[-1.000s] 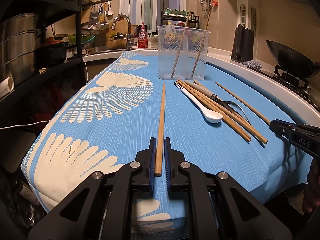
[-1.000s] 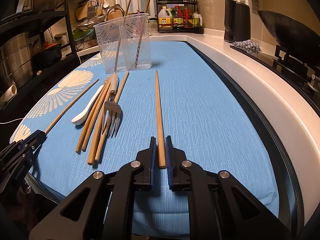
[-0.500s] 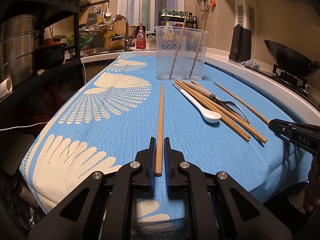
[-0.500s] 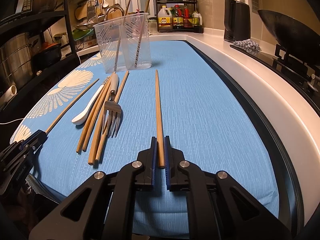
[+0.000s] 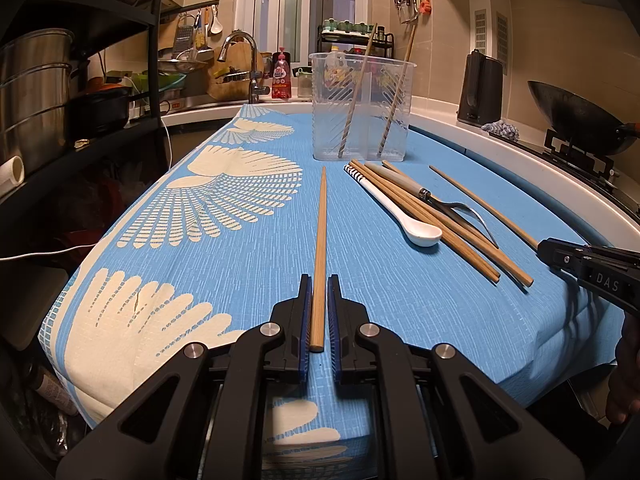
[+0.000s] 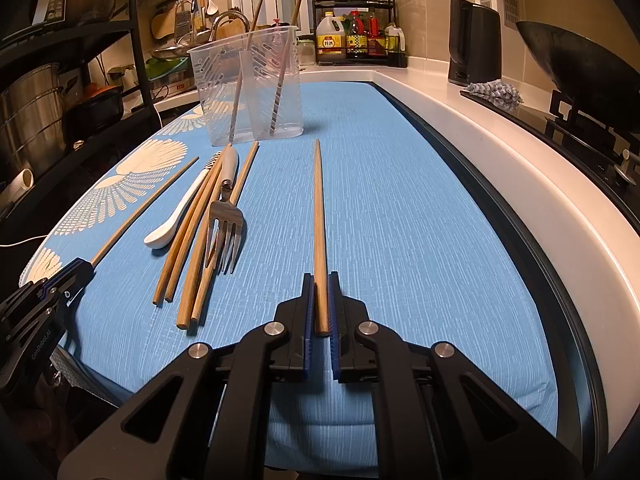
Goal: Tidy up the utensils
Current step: 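Lift both held chopsticks and carry them toward the clear container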
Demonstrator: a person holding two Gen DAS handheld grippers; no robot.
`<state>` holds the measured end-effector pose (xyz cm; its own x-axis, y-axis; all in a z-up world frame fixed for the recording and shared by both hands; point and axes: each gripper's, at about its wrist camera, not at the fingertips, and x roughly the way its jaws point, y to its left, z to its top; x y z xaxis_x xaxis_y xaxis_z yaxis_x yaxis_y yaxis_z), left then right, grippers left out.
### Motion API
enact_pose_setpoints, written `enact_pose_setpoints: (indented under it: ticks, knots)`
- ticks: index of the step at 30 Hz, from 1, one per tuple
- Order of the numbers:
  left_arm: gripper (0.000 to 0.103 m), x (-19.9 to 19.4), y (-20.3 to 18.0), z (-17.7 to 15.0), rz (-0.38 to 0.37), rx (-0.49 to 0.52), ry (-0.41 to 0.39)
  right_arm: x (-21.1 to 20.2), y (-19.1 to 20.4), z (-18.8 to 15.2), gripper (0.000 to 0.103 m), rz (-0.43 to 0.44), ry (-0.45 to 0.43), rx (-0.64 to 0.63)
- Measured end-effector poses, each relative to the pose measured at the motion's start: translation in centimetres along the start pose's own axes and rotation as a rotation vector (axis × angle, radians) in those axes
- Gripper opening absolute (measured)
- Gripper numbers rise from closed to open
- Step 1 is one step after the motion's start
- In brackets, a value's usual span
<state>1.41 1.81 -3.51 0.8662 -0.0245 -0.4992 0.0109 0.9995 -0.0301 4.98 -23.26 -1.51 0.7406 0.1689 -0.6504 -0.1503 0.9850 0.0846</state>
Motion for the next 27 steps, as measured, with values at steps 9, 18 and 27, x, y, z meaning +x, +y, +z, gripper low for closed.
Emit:
enact_pose_setpoints:
  ticks: [9,18,27]
  knots:
    - [0.007,-0.2,0.0,0.6,-0.005,-0.007,-0.003,-1.7,0.1,0.9,0.007,0.002,-0.044,0.012]
    - [0.007,-2.6,0.2,2.3,-0.001,0.008,-0.077,-4.9,0.6,2.7,0.007,0.002,-0.116,-0.001]
    - [0.007,-5.2,0.9,5.9,0.003,0.032,-0.185,-8.6,0.6,5.8,0.007,0.005,-0.214,-0.02]
